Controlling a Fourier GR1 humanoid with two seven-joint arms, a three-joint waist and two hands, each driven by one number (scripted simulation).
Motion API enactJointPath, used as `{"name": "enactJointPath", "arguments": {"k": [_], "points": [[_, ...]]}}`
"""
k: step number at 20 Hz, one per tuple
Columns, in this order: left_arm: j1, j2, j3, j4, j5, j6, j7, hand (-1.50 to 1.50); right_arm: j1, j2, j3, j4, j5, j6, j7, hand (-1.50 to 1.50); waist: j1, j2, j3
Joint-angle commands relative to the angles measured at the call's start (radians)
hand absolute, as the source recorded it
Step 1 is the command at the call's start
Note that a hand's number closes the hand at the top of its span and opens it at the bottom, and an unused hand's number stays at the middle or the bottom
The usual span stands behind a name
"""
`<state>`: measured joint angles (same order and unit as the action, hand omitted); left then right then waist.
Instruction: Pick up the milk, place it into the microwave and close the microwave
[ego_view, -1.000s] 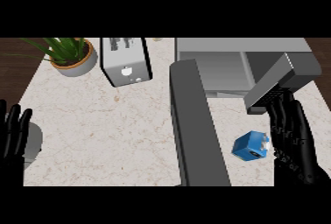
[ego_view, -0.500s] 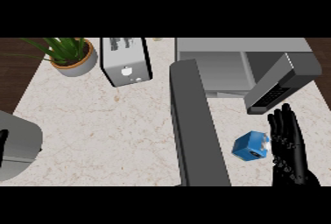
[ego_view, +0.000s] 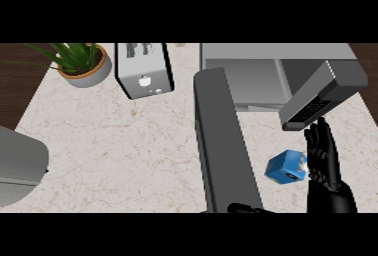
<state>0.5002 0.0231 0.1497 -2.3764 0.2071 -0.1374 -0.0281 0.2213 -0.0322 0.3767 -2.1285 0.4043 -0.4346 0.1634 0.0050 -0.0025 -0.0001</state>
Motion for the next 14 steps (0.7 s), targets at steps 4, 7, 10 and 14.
{"name": "enactJointPath", "arguments": {"k": [4, 7, 10, 14], "points": [[0.069, -0.002, 0.076, -0.02, 0.069, -0.064, -0.019, -1.5, 0.028, -0.013, -0.158, 0.206, -0.153, -0.026, -0.222, -1.5, 0.003, 0.001, 0.001], [0.09, -0.003, 0.096, -0.065, 0.103, -0.092, 0.016, -1.5, 0.061, 0.0, -0.144, 0.205, -0.153, -0.036, -0.236, -1.5, 0.001, 0.001, 0.0], [0.04, -0.022, 0.021, 0.001, 0.01, -0.047, -0.03, -1.5, 0.087, -0.061, -0.257, 0.259, -0.264, 0.022, -0.304, -1.5, -0.004, 0.002, 0.001], [0.11, -0.014, 0.15, 0.023, 0.12, -0.157, -0.088, -1.5, 0.094, -0.011, -0.237, 0.363, -0.26, -0.003, -0.411, -1.5, 0.002, 0.0, 0.0]]}}
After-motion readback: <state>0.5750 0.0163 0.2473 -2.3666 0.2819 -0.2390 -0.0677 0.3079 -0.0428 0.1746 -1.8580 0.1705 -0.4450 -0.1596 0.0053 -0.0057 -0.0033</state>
